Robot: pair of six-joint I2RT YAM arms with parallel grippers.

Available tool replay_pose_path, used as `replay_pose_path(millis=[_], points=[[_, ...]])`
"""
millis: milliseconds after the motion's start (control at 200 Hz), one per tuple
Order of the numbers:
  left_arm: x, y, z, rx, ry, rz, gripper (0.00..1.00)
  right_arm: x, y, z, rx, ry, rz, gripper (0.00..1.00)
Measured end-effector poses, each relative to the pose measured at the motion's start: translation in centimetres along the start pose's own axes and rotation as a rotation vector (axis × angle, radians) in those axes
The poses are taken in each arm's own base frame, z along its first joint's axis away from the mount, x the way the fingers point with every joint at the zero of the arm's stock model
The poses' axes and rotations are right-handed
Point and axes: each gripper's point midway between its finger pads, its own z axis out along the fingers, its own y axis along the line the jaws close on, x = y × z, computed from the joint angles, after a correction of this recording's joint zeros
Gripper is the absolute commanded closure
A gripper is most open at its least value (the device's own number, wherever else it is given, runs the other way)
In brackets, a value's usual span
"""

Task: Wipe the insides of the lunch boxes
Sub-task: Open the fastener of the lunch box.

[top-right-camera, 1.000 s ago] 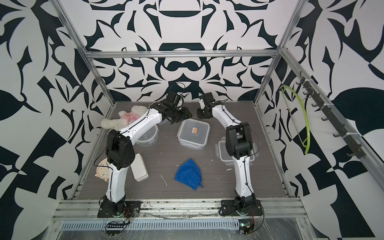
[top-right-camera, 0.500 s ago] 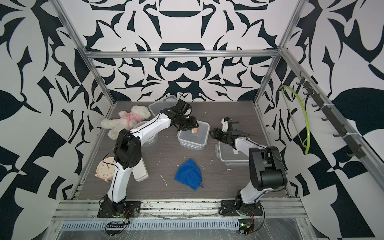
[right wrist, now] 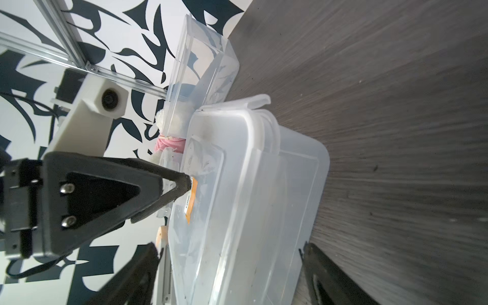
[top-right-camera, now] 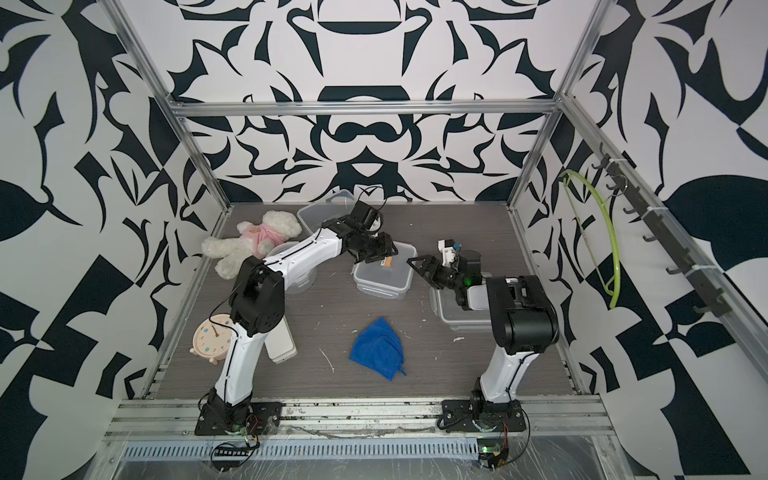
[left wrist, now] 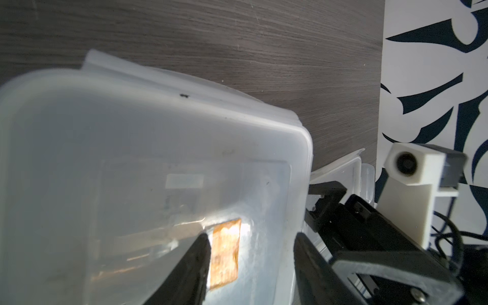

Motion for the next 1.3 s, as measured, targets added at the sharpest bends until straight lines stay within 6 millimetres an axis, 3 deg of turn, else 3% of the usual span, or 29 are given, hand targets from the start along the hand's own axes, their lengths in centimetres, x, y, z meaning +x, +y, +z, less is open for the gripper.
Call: replay_pose_path(millis=[240,435,720,875,1050,1300], points=[[-0.3,-0.2,0.4,0.016,-0.006,-0.005,0.45,1.0,-1.9,1.3,-0.058,0.029,0.109,0.3],[-0.4,-0.3,0.7,0.026,-0.008,-0.006,0.46,0.7,-1.6,1.8,-0.15,0.022,0.167,0.44],[-1.2,-0.5,1.4,0.066,-0.037,-0.003,0.46,0.0,-0.8,1.8,-0.186,-0.005,0.21,0.77],[-1.3,-0.9,1.9,0.105,-0.05,-0.005,0.47,0.0,-0.9,1.8,-0.174,-0.004,0.206,1.0],[-1.4,-1.1,2.2,0.132,-0.059,-0.001,0.47,-0.2,-0.8,1.8,-0.053,0.012,0.164,1.0],[-1.4,-1.2,2.3,0.143,-0.066,0.004,0.47,-1.1,-0.5,1.4,0.372,0.06,-0.016,1.0]])
